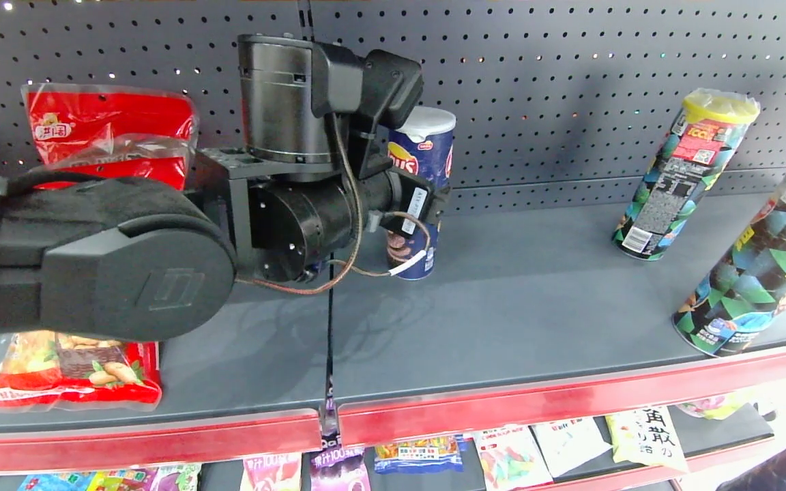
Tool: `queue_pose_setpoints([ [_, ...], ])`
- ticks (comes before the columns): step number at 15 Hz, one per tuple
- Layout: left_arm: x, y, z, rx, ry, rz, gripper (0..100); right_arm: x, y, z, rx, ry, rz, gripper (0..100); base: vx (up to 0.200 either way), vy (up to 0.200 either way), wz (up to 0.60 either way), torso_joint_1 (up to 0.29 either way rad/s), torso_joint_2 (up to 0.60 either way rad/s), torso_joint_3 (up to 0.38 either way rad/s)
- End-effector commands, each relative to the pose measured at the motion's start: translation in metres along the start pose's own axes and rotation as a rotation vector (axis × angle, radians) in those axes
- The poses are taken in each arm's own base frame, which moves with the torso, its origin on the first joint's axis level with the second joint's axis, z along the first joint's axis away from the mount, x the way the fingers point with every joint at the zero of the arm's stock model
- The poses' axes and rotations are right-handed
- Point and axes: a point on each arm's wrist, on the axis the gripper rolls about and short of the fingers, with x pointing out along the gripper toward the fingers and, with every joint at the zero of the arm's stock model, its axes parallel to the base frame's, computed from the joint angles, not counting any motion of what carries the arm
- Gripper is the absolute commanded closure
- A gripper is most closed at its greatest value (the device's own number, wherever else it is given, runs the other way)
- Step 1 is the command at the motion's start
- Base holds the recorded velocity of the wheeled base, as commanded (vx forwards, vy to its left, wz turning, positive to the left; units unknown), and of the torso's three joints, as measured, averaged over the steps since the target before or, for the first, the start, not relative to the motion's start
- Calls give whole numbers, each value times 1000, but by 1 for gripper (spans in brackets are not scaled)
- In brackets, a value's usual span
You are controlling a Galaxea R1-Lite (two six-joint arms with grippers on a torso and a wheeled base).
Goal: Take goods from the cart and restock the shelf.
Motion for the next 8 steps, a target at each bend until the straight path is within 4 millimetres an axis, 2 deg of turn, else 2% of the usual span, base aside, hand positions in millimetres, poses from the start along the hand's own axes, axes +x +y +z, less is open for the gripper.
queue_pose_setpoints([
  [1, 4, -3, -3, 2, 9, 7, 0, 0, 0, 0, 3, 2, 0, 100, 0, 0, 0, 0, 0, 0],
  [5, 8, 0, -4, -1, 4, 22, 0, 0, 0, 0, 3, -1, 1, 100, 0, 0, 0, 0, 0, 0],
  [8, 14, -9, 2, -8, -24, 11, 0, 0, 0, 0, 3, 0, 1, 100, 0, 0, 0, 0, 0, 0],
])
